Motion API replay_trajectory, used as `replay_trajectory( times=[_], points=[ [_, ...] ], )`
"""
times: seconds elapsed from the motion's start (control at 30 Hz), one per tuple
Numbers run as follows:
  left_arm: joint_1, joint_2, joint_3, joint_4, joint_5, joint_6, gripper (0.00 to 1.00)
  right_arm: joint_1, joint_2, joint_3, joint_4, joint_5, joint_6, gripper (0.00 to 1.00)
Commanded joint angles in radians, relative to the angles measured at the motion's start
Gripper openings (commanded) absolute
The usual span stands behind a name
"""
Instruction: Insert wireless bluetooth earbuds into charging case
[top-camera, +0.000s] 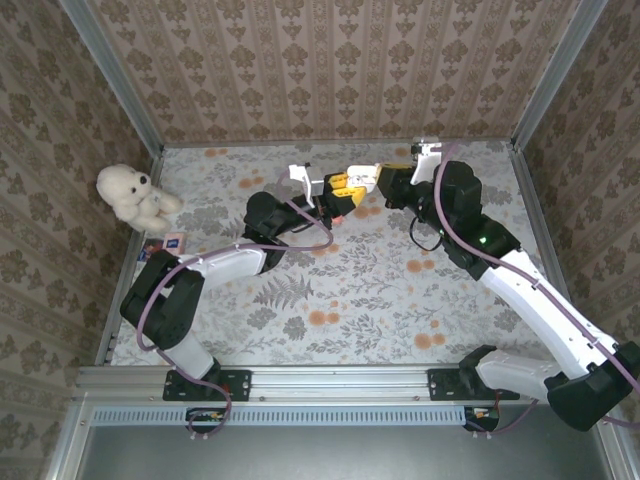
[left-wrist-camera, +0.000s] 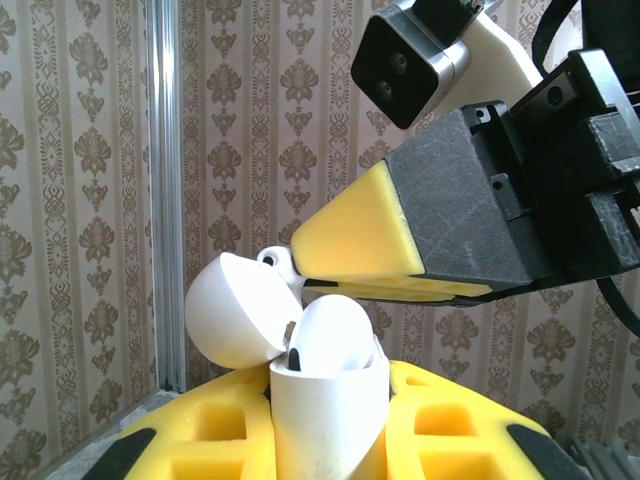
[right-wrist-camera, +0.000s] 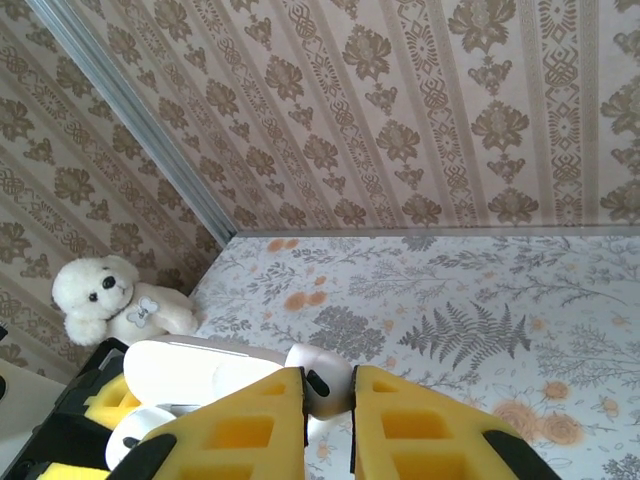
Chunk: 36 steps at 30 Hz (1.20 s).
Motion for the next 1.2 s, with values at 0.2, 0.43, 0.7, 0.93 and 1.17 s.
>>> replay_trajectory(
  times=[0.2,0.43,0.7,0.93,1.17],
  points=[
    [-0.002,0.015,0.028,0.014,0.004,0.008,0.0,0.022,-0.04,0.016,0.002,0.003,-0.017,0.15],
    [0.0,0.019,0.024,0.016,0.004,0.008,0.0,0.022,-0.04,0.02,-0.008,-0.002,-0.014,0.14],
    [0.002,0.022,0.015,0.015,-0.011,0.015,0.0,0.017,-0.046,-0.032,-0.036,0.1,0.048,0.14],
    [0.025,0.003,-0.076,0.028,-0.05,0.026,0.0,0.0,-0.056,-0.25,-0.107,0.294,0.277,0.33],
    [0.034,-0.055,-0.162,0.016,-0.049,0.045,0.0,-0.082,-0.121,-0.42,-0.329,0.4,0.539,0.63]
  ],
)
